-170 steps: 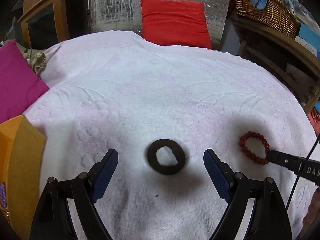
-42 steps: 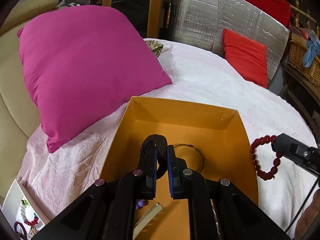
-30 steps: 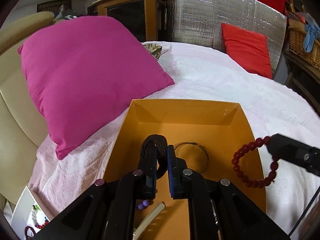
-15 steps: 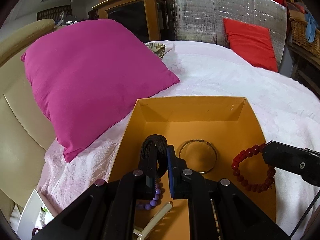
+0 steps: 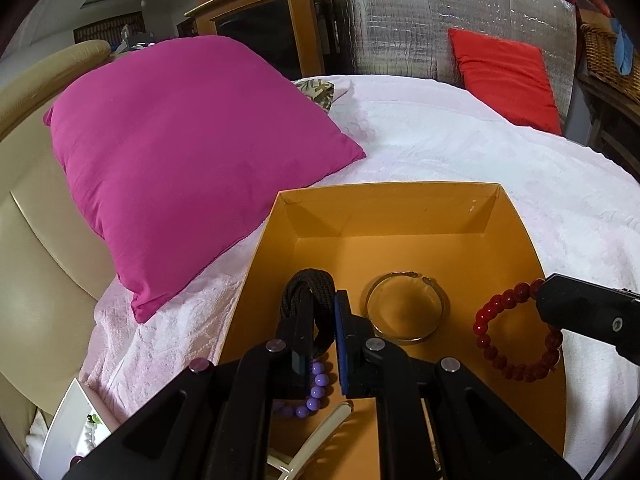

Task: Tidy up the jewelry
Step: 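Open the right tool to drop the red bracelet while the left releases the black ring into the box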

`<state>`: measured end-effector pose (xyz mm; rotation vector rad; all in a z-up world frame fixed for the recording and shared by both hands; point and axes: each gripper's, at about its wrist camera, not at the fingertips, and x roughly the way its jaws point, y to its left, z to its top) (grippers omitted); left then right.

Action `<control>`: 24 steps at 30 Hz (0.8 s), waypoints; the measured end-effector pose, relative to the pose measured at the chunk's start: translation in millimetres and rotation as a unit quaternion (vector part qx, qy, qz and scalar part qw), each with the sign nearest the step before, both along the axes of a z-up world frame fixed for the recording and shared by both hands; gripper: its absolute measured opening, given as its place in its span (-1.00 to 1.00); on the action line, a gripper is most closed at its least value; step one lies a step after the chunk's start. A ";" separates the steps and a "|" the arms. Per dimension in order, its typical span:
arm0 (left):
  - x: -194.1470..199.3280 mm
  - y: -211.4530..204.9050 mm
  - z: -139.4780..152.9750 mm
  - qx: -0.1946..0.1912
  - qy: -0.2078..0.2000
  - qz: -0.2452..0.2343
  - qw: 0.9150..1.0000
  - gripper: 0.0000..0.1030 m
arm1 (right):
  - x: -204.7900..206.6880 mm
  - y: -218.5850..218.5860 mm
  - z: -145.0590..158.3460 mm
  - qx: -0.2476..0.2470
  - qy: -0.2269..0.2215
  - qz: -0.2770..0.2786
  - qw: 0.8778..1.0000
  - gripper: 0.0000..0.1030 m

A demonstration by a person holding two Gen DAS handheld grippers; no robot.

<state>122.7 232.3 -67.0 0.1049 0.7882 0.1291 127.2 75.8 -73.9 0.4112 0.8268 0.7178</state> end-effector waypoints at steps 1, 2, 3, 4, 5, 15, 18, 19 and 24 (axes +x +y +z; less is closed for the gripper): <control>0.0 -0.4 -0.2 0.001 0.000 0.001 1.000 -0.81 | 0.0 -0.2 -0.1 -0.001 -0.001 -0.001 1.000 -0.79; 0.0 -0.7 -0.5 0.002 0.001 0.001 1.000 -0.81 | 0.1 -0.4 -0.3 -0.001 0.000 -0.001 1.000 -0.79; 0.3 -0.8 -0.9 0.003 0.002 0.002 1.000 -0.81 | 0.5 -0.5 -0.7 -0.001 0.001 -0.001 1.000 -0.79; 0.5 -1.0 -1.2 0.005 0.002 0.002 1.000 -0.81 | 0.6 -0.1 -1.1 -0.002 0.002 -0.002 1.000 -0.79; 0.6 -1.0 -1.6 0.005 0.002 0.003 1.000 -0.81 | 0.6 0.1 -1.3 -0.003 0.001 -0.003 1.000 -0.79; 1.9 -0.9 -6.2 0.025 0.008 0.011 1.000 -0.79 | 2.1 -0.5 -2.3 -0.007 0.007 -0.009 1.000 -0.74; 1.3 -2.1 -6.1 0.039 0.006 0.015 0.999 -0.79 | 1.4 -1.7 -1.2 -0.006 0.004 -0.010 1.000 -0.74; 1.3 -2.0 -6.3 0.041 0.006 0.015 0.999 -0.79 | 1.3 -2.6 -1.2 -0.005 0.005 -0.011 1.000 -0.74; 2.0 -2.6 -7.6 0.052 0.008 0.019 0.998 -0.61 | 2.0 -5.5 -1.3 -0.002 0.009 -0.014 1.000 -0.74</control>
